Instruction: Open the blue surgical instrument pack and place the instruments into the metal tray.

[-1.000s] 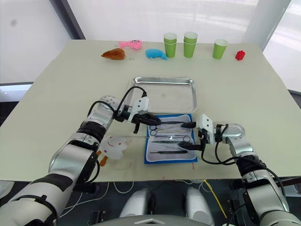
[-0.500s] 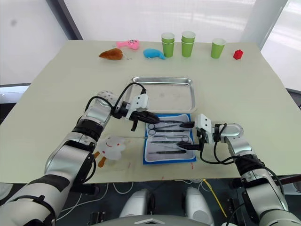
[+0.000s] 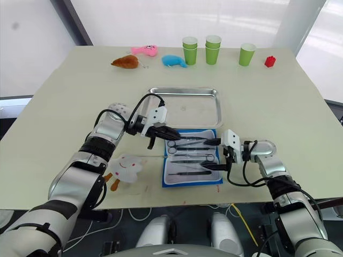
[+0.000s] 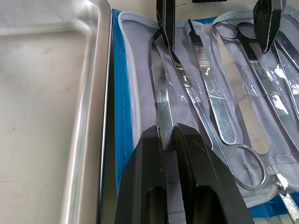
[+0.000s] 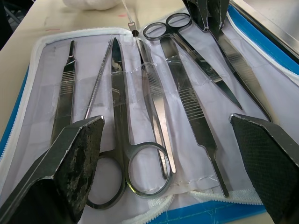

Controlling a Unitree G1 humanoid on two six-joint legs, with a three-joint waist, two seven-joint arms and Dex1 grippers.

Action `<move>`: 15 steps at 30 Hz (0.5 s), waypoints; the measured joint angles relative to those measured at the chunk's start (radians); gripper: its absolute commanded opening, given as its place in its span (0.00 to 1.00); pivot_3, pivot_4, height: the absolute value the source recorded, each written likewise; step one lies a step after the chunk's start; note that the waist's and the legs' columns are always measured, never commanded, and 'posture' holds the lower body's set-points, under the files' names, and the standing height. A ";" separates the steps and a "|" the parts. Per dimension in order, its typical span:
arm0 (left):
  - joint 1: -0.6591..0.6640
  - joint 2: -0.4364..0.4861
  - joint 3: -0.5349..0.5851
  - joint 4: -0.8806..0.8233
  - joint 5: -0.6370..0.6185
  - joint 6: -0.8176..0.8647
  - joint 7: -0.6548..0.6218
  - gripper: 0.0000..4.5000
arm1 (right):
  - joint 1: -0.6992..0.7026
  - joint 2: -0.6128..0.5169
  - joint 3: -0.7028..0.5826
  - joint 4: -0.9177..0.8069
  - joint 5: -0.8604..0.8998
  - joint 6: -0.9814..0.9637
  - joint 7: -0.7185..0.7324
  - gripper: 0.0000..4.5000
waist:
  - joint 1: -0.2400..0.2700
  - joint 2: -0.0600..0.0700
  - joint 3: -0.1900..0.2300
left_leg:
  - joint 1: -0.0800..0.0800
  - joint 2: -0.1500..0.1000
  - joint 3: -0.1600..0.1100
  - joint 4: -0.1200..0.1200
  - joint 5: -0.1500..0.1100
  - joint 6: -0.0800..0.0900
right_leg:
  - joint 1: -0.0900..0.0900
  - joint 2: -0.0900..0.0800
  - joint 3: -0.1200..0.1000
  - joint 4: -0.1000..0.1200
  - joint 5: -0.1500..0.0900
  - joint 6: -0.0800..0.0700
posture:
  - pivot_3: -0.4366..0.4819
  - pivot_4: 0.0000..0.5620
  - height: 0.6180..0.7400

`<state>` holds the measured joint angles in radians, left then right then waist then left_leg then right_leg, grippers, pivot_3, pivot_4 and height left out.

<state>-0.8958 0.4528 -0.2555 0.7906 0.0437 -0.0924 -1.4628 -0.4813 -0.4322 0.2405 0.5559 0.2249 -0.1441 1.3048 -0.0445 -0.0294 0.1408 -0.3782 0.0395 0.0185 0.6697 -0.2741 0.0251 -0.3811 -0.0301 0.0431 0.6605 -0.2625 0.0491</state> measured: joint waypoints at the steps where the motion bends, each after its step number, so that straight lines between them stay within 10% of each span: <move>1: 0.003 0.005 0.000 -0.006 -0.003 0.002 0.000 0.00 | 0.000 0.001 0.000 0.000 0.000 0.000 0.000 1.00 | 0.000 0.000 0.000 | 0.000 0.000 0.000 0.000 0.000 0.000 | 0.000 0.000 0.000 0.000 0.000 0.000 | 0.48 0.27 1.00; 15: 0.038 0.086 0.006 -0.064 -0.016 0.039 -0.017 0.00 | -0.006 0.000 0.000 0.010 0.000 0.000 -0.001 1.00 | 0.001 0.000 0.000 | 0.001 0.000 0.000 0.000 0.000 0.000 | 0.000 -0.001 0.000 0.000 0.000 0.000 | 0.48 0.27 1.00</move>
<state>-0.8582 0.5391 -0.2495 0.7261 0.0278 -0.0529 -1.4798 -0.4870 -0.4322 0.2404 0.5663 0.2249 -0.1443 1.3036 -0.0436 -0.0295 0.1408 -0.3775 0.0399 0.0187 0.6694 -0.2741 0.0251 -0.3809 -0.0307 0.0432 0.6606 -0.2628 0.0487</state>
